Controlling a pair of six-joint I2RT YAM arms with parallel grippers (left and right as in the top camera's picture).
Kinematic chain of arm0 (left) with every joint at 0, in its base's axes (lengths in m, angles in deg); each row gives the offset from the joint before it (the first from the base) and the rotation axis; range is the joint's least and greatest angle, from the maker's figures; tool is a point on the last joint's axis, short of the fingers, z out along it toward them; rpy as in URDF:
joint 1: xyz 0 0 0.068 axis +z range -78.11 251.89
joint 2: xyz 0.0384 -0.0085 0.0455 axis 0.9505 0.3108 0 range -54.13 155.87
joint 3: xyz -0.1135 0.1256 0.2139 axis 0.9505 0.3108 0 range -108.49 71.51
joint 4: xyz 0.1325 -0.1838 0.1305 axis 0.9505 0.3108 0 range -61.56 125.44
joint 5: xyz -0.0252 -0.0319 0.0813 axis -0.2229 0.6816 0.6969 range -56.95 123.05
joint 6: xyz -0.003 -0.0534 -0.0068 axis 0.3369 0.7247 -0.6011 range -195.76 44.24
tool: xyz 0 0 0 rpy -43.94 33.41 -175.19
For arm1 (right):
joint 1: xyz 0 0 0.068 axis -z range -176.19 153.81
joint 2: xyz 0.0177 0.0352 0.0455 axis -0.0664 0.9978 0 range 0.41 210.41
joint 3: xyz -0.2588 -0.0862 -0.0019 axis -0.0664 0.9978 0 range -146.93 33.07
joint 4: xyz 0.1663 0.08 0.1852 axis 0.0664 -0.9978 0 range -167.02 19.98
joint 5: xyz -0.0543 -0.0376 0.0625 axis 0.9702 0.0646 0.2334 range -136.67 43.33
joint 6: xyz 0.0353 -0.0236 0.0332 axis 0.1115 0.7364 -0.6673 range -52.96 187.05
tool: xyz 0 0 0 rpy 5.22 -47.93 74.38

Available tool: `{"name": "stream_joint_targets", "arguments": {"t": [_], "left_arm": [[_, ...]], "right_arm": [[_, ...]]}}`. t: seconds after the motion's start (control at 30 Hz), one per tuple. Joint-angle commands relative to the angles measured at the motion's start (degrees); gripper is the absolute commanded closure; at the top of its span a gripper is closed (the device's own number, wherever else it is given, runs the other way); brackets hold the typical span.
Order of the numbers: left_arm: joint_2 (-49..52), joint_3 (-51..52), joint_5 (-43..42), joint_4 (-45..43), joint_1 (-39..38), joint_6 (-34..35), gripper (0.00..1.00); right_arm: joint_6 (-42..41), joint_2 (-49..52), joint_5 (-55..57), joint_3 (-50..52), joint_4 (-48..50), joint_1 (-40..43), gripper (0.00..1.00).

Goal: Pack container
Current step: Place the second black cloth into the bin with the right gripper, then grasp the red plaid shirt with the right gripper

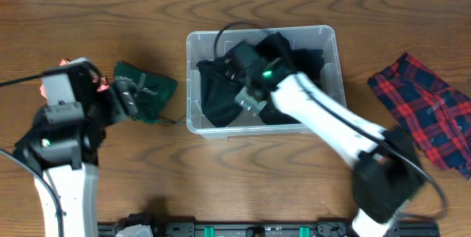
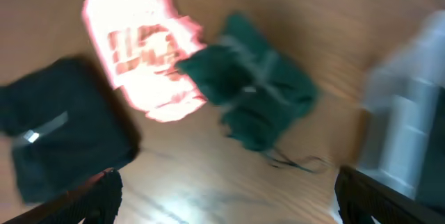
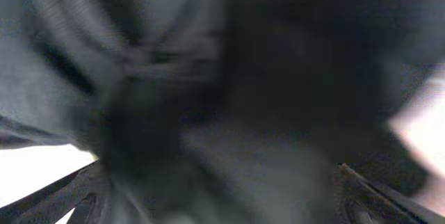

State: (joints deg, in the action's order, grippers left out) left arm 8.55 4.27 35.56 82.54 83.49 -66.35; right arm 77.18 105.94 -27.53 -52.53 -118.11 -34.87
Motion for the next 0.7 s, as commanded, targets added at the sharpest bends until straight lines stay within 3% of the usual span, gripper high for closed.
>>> {"name": "stream_joint_targets", "arguments": {"t": [0.0,0.17,0.37,0.67], "left_arm": [[3.2,-1.2,1.6,0.3,4.2,3.1,0.02],[6.9,-1.2,0.8,0.3,5.3,4.9,0.02],[9.2,-1.2,-0.5,0.3,5.3,4.9,0.02],[9.4,-1.2,-0.3,0.3,5.3,4.9,0.02]], "right_arm": [[-5.8,-10.2,3.6,-0.7,0.5,5.4,0.01],[-7.8,-17.7,3.6,-0.6,-1.8,17.4,0.01],[-7.3,-16.4,3.5,2.3,-7.7,34.3,0.01],[-3.9,-8.7,2.9,19.6,2.4,50.6,0.01]]}}
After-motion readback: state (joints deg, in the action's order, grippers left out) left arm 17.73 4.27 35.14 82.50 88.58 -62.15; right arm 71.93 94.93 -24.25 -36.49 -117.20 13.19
